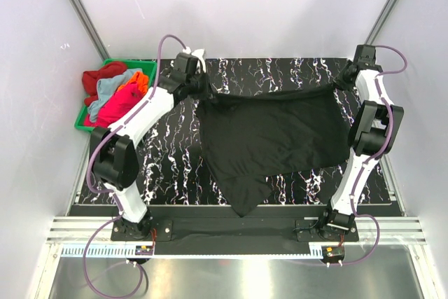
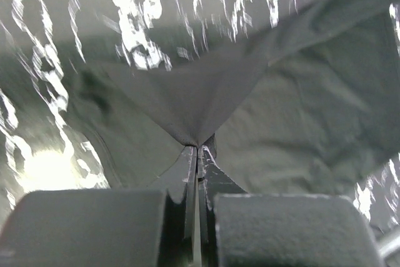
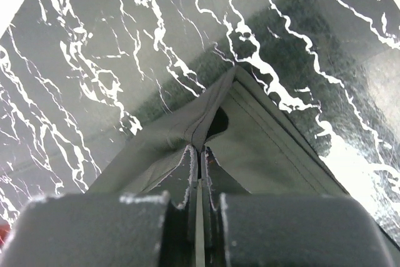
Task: Fold and stack the t-shirts
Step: Fold the tshirt
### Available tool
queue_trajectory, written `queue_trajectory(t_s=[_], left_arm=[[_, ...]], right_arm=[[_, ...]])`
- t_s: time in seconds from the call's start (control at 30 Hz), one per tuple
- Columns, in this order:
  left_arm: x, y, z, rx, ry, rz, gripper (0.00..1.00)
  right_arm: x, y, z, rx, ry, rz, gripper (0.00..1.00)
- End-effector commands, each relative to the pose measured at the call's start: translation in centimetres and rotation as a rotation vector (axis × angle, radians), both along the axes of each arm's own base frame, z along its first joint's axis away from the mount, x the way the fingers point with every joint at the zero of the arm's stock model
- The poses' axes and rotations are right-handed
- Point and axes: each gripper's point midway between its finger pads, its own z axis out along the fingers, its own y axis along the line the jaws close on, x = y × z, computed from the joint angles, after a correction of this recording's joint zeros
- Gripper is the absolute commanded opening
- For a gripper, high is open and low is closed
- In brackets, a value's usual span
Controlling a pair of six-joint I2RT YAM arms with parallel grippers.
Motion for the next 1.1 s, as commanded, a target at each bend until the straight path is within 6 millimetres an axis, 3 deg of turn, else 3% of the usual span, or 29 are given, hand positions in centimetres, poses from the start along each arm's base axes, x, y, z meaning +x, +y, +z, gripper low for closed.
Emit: queue_trajectory(t_s=[0.0, 0.2, 0.37, 0.53, 1.07], left_arm=[[-3.6, -1.4, -0.2, -0.071, 0.094, -0.046, 0.00], [-5.9, -2.0, -1.2, -0.077, 0.155, -0.059, 0.00], [-7.2, -0.9, -2.0, -0.053, 0.182, -0.028, 0.00], [-9.0, -0.1, -4.1, -0.038, 0.257, -0.005, 0.00], [-10.5, -0.4, -6.2, -0.033, 0.323, -0.039, 0.02]], right_arm=[[-0.9, 0.0, 3.0, 0.004, -0.035, 0.009, 0.00], [-3.0, -0.2, 2.5, 0.014, 0.003, -0.004, 0.00], [-4.2, -0.1, 1.6, 0.023, 0.032, -0.001, 0.00], [-5.0, 0.0, 1.2, 0.018, 0.048, 0.007, 0.00], [-7.0, -1.2, -0.6, -0.043, 0.137, -0.022, 0.00]])
